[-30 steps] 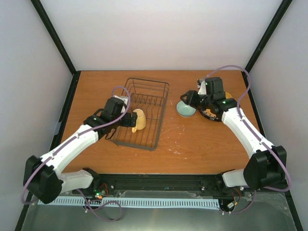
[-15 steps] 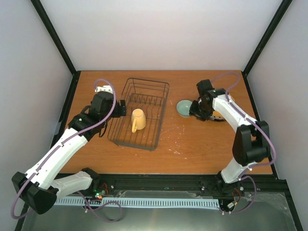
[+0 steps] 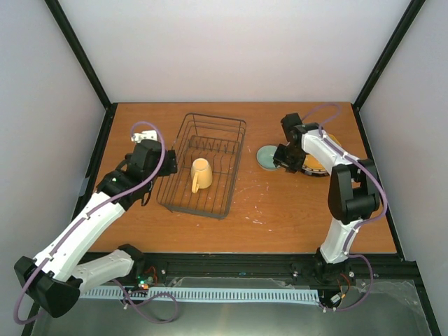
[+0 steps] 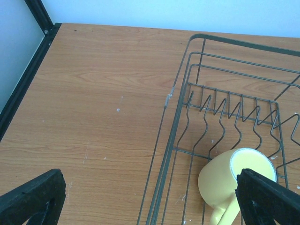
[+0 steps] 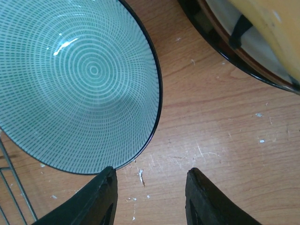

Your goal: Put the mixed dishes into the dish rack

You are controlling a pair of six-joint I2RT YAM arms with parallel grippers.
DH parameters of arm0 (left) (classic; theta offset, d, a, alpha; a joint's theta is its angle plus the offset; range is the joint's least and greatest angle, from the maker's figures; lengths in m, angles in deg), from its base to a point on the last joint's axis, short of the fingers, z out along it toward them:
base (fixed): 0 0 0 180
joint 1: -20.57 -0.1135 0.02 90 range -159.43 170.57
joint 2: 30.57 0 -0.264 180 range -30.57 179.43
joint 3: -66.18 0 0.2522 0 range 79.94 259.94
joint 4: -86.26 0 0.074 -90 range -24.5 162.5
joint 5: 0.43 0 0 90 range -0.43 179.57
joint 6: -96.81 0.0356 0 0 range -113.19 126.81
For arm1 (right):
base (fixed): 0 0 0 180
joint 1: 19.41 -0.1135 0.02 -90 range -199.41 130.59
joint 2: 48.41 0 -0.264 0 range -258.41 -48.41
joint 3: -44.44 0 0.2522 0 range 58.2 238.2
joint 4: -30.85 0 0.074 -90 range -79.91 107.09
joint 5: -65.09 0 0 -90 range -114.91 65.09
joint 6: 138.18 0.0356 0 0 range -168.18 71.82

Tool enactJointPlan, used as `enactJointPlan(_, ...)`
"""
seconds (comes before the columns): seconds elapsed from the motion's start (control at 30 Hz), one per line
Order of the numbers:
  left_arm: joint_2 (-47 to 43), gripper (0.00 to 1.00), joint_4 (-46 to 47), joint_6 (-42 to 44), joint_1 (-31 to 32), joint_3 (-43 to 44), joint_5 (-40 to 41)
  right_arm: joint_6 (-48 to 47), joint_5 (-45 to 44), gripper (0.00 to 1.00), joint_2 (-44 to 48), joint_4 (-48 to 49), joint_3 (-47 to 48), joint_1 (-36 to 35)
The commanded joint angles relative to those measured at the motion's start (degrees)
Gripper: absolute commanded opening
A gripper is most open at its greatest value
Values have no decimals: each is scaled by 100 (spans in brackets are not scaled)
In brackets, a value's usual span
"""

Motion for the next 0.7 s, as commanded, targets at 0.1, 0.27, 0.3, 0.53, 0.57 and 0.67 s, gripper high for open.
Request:
enactJointPlan(0.1,-81,100,-80,-179,33,-40,205,95,-35,40,-313,-13,241,37)
enactJointPlan(0.27,7,100,-38,-179,29,-49,218,105,33,38,-625,18,491,40)
enactJointPlan(0.3,18,100,-29,-184,27,-46,217,103,6,37,-685,18,542,37)
enactJointPlan(0.53,106,100,4,-188,24,-88,226,5,17,9,-1050,56,738,187)
enactJointPlan(0.57,119,100,16,-195,24,-93,222,-3,41,4,-1070,67,740,184)
enactJointPlan(0.67,148,100,39,-222,20,-93,205,-48,81,3,-1084,92,700,183)
